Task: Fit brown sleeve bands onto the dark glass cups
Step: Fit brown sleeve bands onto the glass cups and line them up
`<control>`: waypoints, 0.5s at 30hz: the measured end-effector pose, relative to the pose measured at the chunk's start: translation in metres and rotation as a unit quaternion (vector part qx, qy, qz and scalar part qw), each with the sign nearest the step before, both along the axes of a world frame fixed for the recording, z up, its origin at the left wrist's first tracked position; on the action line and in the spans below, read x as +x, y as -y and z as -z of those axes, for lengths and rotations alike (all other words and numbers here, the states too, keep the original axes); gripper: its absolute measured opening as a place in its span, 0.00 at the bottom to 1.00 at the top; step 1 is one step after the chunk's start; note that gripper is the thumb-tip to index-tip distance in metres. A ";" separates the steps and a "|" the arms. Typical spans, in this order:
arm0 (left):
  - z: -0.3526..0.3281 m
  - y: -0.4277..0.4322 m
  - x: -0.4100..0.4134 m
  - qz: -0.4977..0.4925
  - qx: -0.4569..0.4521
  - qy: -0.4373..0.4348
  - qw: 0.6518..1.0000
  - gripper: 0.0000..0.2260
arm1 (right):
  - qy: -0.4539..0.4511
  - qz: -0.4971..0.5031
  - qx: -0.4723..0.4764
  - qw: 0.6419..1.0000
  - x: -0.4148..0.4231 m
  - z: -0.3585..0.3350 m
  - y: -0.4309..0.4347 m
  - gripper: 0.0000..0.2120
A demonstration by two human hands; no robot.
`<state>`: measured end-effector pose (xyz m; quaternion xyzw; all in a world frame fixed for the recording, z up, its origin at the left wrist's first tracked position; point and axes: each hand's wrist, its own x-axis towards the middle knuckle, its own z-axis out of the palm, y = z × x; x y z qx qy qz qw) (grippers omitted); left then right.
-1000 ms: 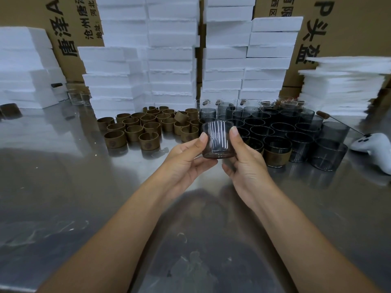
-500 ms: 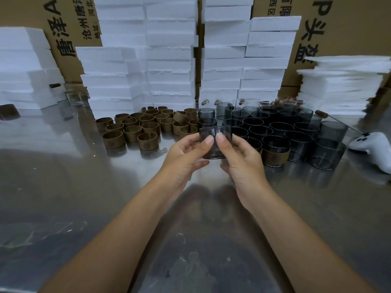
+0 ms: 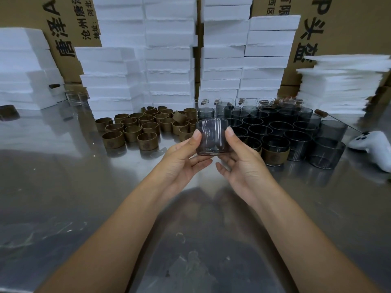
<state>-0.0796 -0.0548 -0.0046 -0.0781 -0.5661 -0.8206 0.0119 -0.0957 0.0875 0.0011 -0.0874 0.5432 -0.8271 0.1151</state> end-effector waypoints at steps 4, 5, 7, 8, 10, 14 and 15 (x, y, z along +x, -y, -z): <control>0.001 -0.001 -0.001 -0.010 -0.009 0.013 1.000 0.13 | -0.013 0.009 0.038 0.999 0.001 0.000 0.002 0.19; 0.001 -0.001 -0.002 -0.015 -0.012 0.017 1.000 0.13 | -0.019 0.012 0.057 0.998 0.002 0.000 0.003 0.20; 0.001 -0.001 -0.002 -0.025 -0.022 0.022 0.999 0.14 | -0.034 0.019 0.095 0.995 0.002 0.001 0.004 0.24; 0.002 0.000 -0.002 -0.032 -0.028 0.024 0.999 0.16 | -0.041 0.021 0.103 0.994 0.003 0.002 0.005 0.25; 0.002 0.000 -0.003 -0.052 -0.040 0.025 0.998 0.20 | -0.047 0.027 0.101 0.993 0.004 0.002 0.005 0.27; 0.001 0.000 -0.002 -0.069 -0.051 0.017 0.996 0.18 | -0.052 0.058 0.092 0.993 0.006 0.001 0.005 0.33; 0.001 0.000 -0.001 -0.065 -0.055 0.013 0.996 0.19 | -0.055 0.066 0.091 0.992 0.007 0.001 0.006 0.34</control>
